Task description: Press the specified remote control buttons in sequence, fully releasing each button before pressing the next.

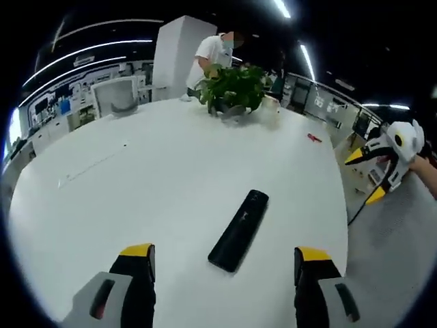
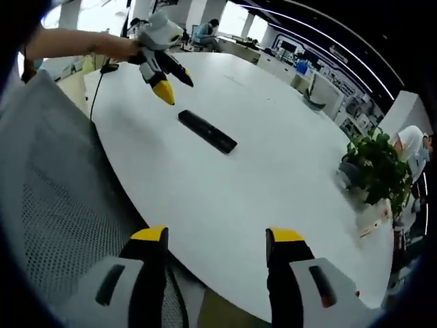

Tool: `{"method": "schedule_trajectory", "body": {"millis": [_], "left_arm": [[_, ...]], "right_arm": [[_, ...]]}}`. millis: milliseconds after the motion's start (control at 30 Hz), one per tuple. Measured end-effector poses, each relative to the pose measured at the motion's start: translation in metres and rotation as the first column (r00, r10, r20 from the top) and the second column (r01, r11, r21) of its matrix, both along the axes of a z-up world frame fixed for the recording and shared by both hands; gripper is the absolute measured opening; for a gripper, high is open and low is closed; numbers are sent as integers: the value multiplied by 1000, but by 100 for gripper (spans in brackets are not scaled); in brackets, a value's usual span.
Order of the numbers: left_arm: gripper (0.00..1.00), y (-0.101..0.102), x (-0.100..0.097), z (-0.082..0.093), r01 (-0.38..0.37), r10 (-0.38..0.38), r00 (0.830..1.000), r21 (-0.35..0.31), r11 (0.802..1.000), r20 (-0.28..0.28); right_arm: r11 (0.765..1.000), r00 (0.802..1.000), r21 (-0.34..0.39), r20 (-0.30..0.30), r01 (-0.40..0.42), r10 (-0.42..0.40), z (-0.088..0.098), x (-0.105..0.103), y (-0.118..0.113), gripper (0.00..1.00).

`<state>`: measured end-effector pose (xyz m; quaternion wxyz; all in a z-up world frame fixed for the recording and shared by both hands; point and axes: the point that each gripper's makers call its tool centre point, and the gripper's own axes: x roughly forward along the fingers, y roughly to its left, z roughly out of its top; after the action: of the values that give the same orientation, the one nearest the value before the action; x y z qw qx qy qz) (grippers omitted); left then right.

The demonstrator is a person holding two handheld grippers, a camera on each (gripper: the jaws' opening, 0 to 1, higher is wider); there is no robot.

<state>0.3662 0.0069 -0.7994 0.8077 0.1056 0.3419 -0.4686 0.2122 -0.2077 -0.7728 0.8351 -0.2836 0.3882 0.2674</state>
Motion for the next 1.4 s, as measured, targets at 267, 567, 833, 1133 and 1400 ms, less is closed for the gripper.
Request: {"method": "schedule_trajectory", "body": {"millis": [267,567,833,1133,1400], "left_arm": [[87,-4,-3,-21,44,-45,999,64,997,4],[87,-12,6,-27,80,-83,996,109,991,23],[85,-16,11,-35,133,-140,990,166,977,30],[77,-22,14,-43,173,-184,982,195,965,40],[77,-32,17,-44,177,-190,980,198,964,51]], "right_arm": [[998,999,29,17,47,-47,5,5,-7,59],[998,1000,-58,16,21,-21,0,3,-12,59],[998,998,-42,19,52,-52,1,5,-15,59],[997,997,-44,19,70,-70,1,5,-18,58],[996,997,-48,16,74,-74,1,5,-20,58]]}}
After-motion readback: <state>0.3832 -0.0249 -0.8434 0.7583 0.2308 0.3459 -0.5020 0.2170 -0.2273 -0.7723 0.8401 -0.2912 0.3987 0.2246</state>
